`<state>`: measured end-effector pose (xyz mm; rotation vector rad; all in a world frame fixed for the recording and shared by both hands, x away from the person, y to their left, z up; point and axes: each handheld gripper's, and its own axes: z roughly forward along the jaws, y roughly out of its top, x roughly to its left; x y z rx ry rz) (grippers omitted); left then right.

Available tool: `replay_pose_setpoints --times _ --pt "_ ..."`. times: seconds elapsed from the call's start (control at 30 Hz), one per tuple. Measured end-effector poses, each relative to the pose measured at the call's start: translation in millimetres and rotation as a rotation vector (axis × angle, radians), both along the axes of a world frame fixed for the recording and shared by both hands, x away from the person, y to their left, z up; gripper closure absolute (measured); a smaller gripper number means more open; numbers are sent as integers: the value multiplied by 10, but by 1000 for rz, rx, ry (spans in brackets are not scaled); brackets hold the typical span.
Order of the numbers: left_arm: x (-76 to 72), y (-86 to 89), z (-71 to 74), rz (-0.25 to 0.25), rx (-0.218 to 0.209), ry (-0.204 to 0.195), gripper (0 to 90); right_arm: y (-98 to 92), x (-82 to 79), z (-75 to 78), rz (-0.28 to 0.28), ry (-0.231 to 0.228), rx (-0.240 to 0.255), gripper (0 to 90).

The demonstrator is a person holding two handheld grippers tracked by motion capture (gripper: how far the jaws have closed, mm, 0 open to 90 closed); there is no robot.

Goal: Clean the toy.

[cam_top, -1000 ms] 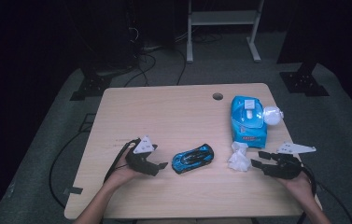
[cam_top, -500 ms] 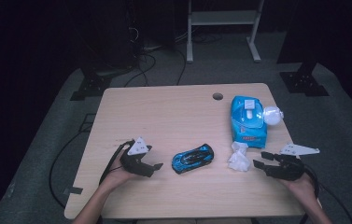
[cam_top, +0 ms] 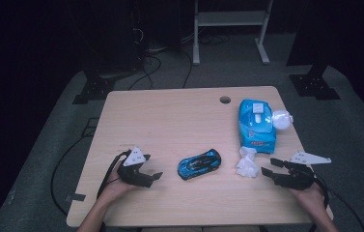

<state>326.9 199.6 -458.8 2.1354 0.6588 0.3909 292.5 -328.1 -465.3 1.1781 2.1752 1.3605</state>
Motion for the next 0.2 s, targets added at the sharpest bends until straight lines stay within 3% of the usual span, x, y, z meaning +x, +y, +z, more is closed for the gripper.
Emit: replay_pose_setpoints --times 0.1,0.2 --pt "-13 13 9 11 -15 -3 161 -7 -49 4 -16 -26 42 353" --pt "-23 23 19 22 -29 -21 161 -17 -54 -16 -18 -37 33 350"
